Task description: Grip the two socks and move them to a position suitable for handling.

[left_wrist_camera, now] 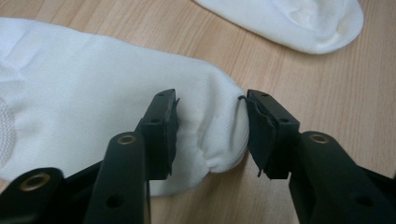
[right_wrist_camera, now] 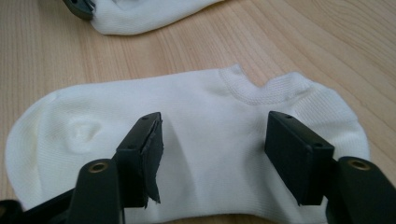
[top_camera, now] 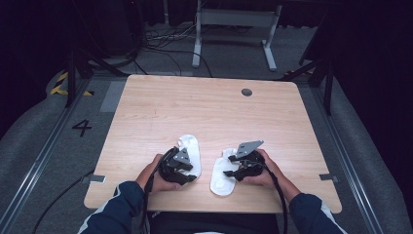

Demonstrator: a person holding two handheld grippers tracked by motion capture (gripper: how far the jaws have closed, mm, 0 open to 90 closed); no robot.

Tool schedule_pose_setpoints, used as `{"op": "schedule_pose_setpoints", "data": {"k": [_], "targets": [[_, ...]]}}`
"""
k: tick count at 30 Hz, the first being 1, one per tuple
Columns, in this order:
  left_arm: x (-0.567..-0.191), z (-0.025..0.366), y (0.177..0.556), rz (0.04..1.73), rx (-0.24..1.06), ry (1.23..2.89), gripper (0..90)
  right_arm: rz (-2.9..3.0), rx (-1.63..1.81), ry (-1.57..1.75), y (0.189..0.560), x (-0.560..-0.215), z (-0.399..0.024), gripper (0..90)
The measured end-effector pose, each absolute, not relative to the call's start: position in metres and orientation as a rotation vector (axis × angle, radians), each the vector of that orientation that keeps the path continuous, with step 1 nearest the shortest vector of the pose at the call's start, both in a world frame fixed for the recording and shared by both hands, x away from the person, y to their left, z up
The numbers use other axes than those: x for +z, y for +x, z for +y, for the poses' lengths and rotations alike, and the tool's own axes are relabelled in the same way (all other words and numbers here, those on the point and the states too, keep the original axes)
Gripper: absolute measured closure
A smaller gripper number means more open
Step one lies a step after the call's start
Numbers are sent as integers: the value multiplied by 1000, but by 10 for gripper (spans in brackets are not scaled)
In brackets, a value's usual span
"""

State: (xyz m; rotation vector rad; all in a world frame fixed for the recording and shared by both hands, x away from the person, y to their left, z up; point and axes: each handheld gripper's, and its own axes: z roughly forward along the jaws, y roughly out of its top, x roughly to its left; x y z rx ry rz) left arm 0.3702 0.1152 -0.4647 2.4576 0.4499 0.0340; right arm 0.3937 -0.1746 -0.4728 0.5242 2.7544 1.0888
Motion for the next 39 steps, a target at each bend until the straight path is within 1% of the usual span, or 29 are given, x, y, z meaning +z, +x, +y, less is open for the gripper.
{"op": "schedule_pose_setpoints", "data": {"k": [6, 8, 10, 14, 18, 23, 25, 34, 39], "targets": [[-462, 113, 362, 366, 27, 2506, 515, 2675, 1169, 606, 404, -455, -182, 419], [-459, 112, 359, 340, 38, 2505, 444, 2655, 1191, 614, 408, -450, -179, 428], [-455, 114, 357, 361, 69, 2493, 387, 2655, 1159, 608, 413, -444, -170, 425], [-455, 119, 351, 390, 79, 2473, 397, 2640, 1176, 611, 423, -437, -155, 429], [-458, 119, 345, 404, 89, 2491, 432, 2636, 1194, 587, 432, -429, -134, 439], [-461, 122, 345, 414, 85, 2504, 504, 2672, 1144, 551, 439, -429, -109, 477], [-463, 123, 346, 427, 81, 2495, 520, 2687, 1120, 555, 443, -432, -99, 488], [-463, 123, 346, 418, 74, 2494, 527, 2733, 994, 556, 451, -449, -71, 514], [-463, 123, 347, 406, 69, 2496, 529, 2732, 914, 585, 453, -457, -62, 509]]}}
